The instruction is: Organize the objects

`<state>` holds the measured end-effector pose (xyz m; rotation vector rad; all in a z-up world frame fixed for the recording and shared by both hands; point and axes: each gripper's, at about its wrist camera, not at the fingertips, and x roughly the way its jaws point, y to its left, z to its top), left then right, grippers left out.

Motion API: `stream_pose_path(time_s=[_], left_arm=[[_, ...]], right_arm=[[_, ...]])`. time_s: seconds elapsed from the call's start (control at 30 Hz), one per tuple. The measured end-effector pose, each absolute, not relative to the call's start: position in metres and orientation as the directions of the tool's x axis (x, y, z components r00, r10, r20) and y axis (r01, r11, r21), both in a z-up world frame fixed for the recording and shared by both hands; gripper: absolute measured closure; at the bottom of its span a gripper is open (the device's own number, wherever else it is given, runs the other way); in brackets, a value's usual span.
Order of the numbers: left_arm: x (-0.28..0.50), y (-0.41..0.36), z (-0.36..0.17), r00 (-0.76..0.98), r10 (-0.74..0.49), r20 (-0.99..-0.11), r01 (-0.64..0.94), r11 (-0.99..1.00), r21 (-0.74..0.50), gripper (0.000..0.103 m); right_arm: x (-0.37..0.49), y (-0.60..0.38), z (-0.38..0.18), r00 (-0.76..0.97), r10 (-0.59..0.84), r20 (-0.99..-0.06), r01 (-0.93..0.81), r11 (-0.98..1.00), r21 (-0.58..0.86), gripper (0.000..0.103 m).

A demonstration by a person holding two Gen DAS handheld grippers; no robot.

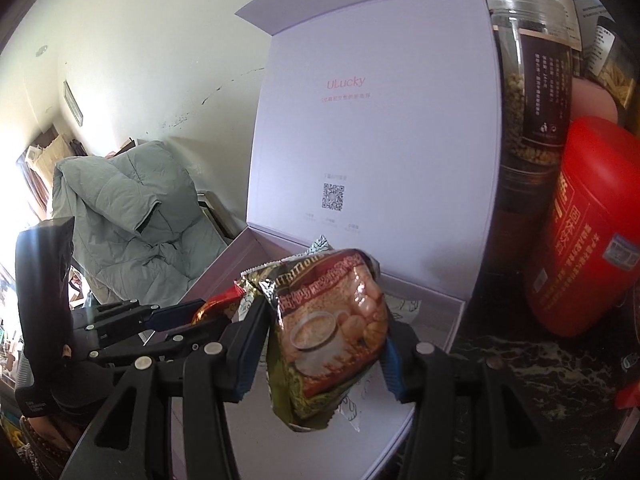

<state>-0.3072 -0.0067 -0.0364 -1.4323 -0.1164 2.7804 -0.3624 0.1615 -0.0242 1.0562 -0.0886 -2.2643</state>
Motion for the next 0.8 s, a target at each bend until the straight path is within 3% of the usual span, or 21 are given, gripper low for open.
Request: stream_pose_path(time_s=[0.8], left_arm=[[-0.315, -0.019, -0.056, -0.55, 0.015, -0.835, 0.064, -0.996, -0.06, 0.073]], right_arm=[[-0.364, 0.149, -0.041, -0.45, -0.527, -0.721, 0.519, -0.811, 0.269, 0.049]])
